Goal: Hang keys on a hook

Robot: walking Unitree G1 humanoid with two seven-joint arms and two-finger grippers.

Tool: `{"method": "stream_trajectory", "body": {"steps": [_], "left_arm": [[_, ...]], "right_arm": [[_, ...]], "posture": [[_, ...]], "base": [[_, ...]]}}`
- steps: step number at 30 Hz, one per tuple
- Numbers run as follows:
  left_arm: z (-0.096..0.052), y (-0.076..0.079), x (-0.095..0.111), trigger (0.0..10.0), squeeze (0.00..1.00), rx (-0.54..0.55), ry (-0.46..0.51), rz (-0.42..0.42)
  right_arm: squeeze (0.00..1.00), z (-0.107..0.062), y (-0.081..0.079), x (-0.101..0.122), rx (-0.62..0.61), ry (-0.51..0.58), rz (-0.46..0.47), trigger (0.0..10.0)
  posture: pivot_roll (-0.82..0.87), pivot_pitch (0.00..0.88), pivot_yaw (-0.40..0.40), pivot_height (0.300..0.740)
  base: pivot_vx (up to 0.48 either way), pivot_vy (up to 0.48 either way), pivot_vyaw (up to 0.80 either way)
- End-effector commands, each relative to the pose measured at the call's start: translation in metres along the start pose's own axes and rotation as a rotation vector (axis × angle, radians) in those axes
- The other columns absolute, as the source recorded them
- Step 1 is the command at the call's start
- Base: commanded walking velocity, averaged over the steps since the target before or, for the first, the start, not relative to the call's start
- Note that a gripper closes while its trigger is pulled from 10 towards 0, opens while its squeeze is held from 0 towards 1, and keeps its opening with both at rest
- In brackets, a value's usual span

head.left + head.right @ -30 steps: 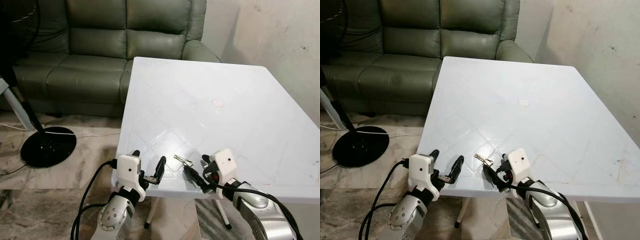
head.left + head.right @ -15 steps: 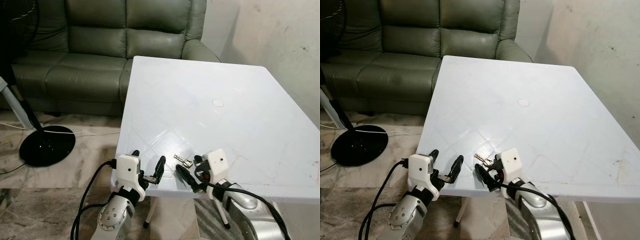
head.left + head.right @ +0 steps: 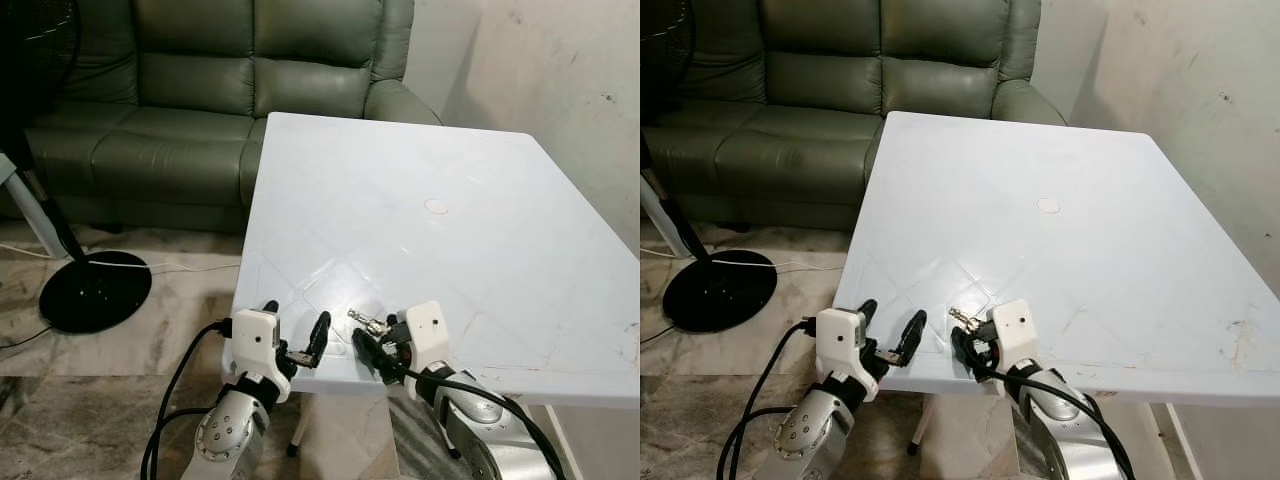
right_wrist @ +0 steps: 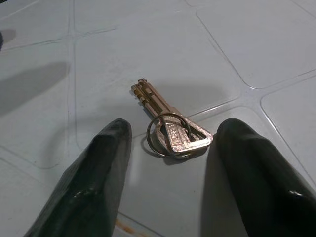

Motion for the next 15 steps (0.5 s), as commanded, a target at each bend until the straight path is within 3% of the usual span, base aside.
{"method": "stream_trajectory", "body": {"steps": [1,15], "left_arm": [[0.0032,0.0077,0.0027,10.0,0.00,0.003,0.020,-0.038],[0.0033,0.0085,0.0023,10.0,0.00,0.008,0.020,-0.050]], "right_arm": [[0.00,-0.0029,0.0073,-0.0013,-0.038,-0.013,-0.007,0.0],[0.00,-0.0026,0.0093,-0.0008,-0.064,-0.014,-0.020,0.0]], "posture": [[0.00,0.107,-0.114,0.740],[0.01,0.107,-0.116,0.740]], "base": [[0.000,0.000,0.00],[0.000,0.000,0.00]]}}
Point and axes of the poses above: a point about 5 cm out from each wrist's last joint towards the gripper, its own z axis pointing out of the wrist towards the gripper, its own x axis along the axis of the wrist's last joint, y = z × x, the point moved 3 cm from there along z, pointing out of the wrist towards the gripper, and after that the axes turned 10 degrees about -z, right-handed, at the moved point
